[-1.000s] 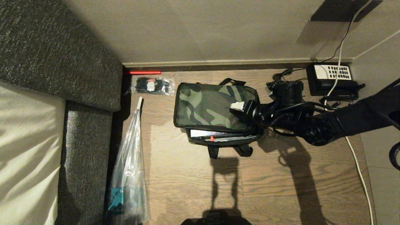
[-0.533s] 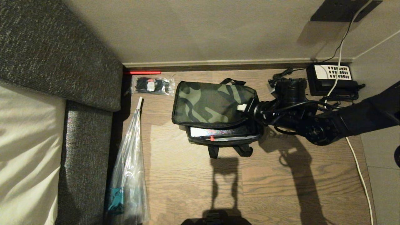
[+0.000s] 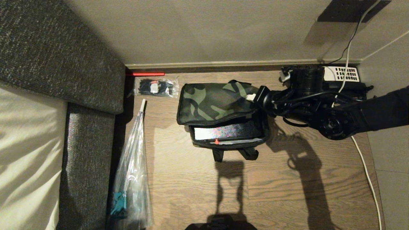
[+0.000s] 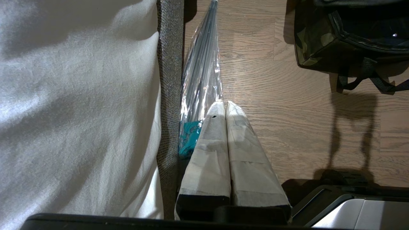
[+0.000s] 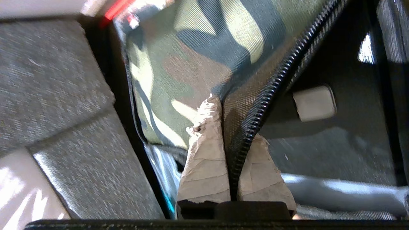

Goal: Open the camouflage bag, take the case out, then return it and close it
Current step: Open the top of the storage box

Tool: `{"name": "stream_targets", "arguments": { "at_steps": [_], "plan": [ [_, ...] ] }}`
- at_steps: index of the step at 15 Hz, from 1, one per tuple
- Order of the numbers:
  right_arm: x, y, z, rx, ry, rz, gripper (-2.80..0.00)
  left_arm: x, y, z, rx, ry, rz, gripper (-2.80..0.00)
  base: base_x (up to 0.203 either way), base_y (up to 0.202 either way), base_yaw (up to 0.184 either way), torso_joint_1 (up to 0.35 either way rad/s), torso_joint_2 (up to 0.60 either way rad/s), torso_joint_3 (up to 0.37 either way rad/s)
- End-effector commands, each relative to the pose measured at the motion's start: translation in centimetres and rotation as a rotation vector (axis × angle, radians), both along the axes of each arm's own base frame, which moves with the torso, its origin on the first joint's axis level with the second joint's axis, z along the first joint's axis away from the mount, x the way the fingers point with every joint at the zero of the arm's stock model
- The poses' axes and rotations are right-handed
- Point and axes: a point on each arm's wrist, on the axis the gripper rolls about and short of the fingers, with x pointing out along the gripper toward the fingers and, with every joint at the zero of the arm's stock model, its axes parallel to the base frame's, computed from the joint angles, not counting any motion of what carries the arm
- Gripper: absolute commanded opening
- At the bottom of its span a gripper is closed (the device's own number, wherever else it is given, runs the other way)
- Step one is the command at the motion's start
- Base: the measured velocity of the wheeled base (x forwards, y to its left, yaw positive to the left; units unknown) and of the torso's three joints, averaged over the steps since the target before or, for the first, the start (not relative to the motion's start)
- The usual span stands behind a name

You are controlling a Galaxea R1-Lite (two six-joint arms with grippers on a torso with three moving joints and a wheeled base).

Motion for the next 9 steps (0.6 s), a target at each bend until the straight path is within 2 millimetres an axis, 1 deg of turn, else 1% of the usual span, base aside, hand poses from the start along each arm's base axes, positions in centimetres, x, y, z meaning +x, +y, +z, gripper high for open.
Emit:
{"name": "stream_targets", "arguments": {
  "at_steps": [1, 4, 5, 9],
  "plan": [
    [0.0, -0.1, 1.0, 0.017, -0.031, -0.001, -2.8, 0.0, 0.0, 0.0, -0.001, -0.003, 0.001, -2.8, 0.0, 0.0, 0.0, 0.0, 0.0, 0.0],
    [0.2, -0.2, 1.8, 0.03, -0.053, -0.007, -2.8, 0.0, 0.0, 0.0, -0.001, -0.001, 0.001, -2.8, 0.0, 0.0, 0.0, 0.0, 0.0, 0.0],
    [0.2, -0.2, 2.1, 0.042, -0.079, -0.009, 0.0, 0.0, 0.0, 0.0, -0.001, -0.003, 0.001, -2.8, 0.0, 0.0, 0.0, 0.0, 0.0, 0.0],
    [0.5, -0.2, 3.5, 0.132, -0.19, -0.013, 0.0, 0.0, 0.0, 0.0, -0.001, -0.002, 0.001, -2.8, 0.0, 0.0, 0.0, 0.0, 0.0, 0.0]
  ]
}}
